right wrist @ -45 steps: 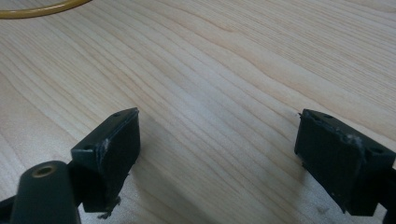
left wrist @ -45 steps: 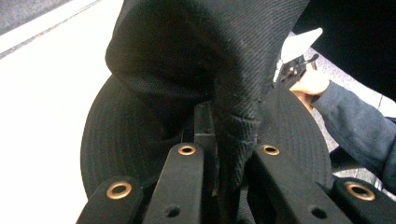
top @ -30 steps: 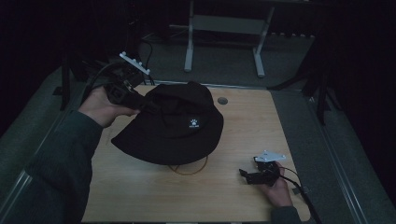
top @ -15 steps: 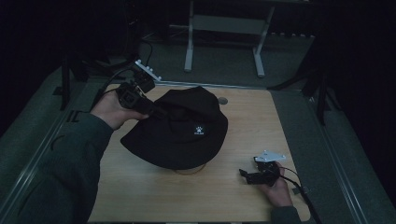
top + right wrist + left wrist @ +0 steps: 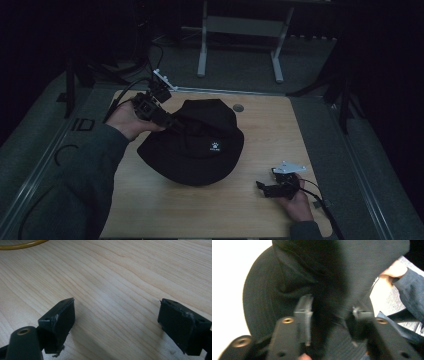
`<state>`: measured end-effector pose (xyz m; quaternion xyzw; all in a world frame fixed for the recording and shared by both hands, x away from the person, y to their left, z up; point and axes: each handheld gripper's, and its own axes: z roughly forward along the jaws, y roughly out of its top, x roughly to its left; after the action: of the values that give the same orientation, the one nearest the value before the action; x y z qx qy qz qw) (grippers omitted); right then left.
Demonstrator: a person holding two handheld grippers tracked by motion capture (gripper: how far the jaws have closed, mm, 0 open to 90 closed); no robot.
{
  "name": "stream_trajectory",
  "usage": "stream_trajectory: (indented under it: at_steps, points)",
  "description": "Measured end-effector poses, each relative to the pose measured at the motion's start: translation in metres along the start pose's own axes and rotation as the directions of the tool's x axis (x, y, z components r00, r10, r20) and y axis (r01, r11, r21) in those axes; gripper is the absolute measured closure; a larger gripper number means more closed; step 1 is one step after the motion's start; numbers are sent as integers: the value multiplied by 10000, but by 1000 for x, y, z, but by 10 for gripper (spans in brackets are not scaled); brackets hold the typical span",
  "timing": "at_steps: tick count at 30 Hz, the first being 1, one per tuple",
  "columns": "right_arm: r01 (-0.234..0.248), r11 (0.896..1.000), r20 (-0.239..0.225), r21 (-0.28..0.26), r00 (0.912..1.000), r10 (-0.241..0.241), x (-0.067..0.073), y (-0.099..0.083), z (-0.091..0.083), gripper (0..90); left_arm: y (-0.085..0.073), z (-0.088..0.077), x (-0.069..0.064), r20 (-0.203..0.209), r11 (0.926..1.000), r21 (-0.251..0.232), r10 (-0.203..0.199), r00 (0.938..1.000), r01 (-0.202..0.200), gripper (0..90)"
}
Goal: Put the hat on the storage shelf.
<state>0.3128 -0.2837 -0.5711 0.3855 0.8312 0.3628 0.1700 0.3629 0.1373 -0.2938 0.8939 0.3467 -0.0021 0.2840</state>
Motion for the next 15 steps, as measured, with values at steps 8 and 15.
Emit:
stream_trajectory:
  at_steps: [8,15]
  points:
    - [5,10000,0,5,10000,-5,0,0,0,141,-12,-14,11,-282,9977,-414,-540,9981,528,313]
    - [20,10000,5,8,10000,-20,0,0,0,141,-16,-21,16,-408,9947,-602,-862,9954,837,241]
